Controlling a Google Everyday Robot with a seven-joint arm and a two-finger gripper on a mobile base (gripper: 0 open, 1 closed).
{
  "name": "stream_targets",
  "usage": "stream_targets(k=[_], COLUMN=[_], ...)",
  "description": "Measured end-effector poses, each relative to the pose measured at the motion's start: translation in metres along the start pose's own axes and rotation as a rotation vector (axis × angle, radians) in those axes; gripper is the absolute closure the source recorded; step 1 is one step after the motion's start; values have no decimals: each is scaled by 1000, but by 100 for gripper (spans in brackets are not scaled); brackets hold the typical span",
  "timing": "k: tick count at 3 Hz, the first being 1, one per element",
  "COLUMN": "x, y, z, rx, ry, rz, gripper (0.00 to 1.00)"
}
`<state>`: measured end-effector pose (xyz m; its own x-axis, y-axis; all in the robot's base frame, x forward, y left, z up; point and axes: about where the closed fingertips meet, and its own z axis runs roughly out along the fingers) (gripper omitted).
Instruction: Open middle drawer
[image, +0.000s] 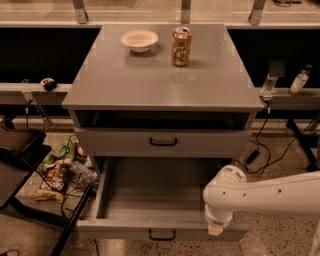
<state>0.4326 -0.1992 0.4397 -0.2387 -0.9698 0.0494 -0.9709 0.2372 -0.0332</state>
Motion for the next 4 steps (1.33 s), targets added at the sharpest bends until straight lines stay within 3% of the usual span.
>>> stream_targets(k=[1,4], x=[6,5], y=[7,16], z=[-1,-3], rx=[-4,-13], ry=[8,4], rz=[9,35], gripper=[100,27])
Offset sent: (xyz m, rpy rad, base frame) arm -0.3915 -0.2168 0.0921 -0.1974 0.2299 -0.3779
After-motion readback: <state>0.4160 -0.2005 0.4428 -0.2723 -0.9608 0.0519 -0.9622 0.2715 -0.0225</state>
